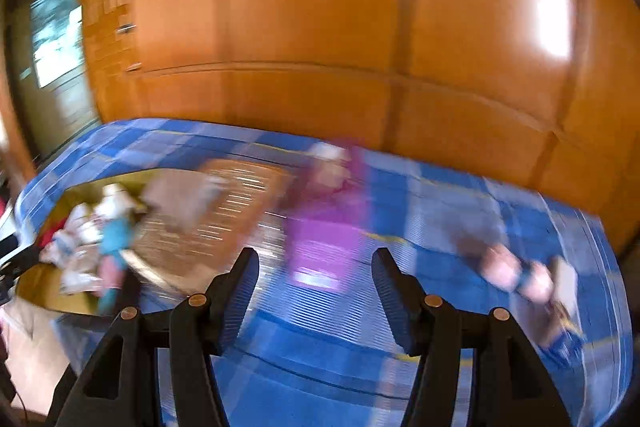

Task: Organize soft objects
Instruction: 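Move both tools back toward the remaining items on the bed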

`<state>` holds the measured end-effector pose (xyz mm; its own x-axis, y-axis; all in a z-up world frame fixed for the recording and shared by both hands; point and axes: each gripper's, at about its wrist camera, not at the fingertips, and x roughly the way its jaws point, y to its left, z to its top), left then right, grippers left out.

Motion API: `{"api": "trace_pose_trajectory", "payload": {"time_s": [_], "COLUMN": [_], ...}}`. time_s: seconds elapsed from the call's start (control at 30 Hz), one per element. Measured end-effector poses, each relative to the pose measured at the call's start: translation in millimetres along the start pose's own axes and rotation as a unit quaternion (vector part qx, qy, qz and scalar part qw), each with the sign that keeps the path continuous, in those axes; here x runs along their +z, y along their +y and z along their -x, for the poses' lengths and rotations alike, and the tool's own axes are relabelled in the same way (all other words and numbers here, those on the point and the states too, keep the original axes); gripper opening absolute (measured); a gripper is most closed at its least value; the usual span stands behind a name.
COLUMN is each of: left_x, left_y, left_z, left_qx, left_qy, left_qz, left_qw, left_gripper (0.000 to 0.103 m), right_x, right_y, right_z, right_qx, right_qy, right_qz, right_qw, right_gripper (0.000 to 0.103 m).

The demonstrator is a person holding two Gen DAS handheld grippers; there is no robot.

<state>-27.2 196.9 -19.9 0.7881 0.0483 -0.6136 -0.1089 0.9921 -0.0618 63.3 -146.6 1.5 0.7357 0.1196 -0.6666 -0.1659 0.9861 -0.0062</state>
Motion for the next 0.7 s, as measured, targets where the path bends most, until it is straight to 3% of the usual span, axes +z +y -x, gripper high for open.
{"api": "trace_pose_trajectory", "payload": {"time_s": [0.13, 0.23, 0.33, 0.53, 0.7], "left_x": [4, 7, 8, 7, 4], "left_y": [-34, -63, -91, -144, -183], "left_z": [9, 11, 11, 6, 3], "left_qx": [-0.046, -0.08, -0.116, -0.162, -0.19], "left_qy": [0.003, 0.007, 0.016, 0.032, 0.043], "left_qz": [-0.045, -0.077, -0.107, -0.162, -0.206], "left_qw": [0.9979, 0.9939, 0.9874, 0.9728, 0.9589], "left_gripper": [0.085, 0.085, 0.085, 0.085, 0.085], "right_x": [-11, -24, -38, -63, -87], "right_y": [-80, -145, -210, -333, -383], "right_z": [-7, -9, -2, 4, -30], "right_qx": [-0.042, -0.073, -0.101, -0.145, -0.15], "right_qy": [0.041, 0.072, 0.088, 0.1, 0.144], "right_qz": [-0.086, -0.153, -0.22, -0.357, -0.41], "right_qw": [0.995, 0.983, 0.966, 0.917, 0.888], "right_gripper": [0.059, 0.059, 0.061, 0.07, 0.07]}}
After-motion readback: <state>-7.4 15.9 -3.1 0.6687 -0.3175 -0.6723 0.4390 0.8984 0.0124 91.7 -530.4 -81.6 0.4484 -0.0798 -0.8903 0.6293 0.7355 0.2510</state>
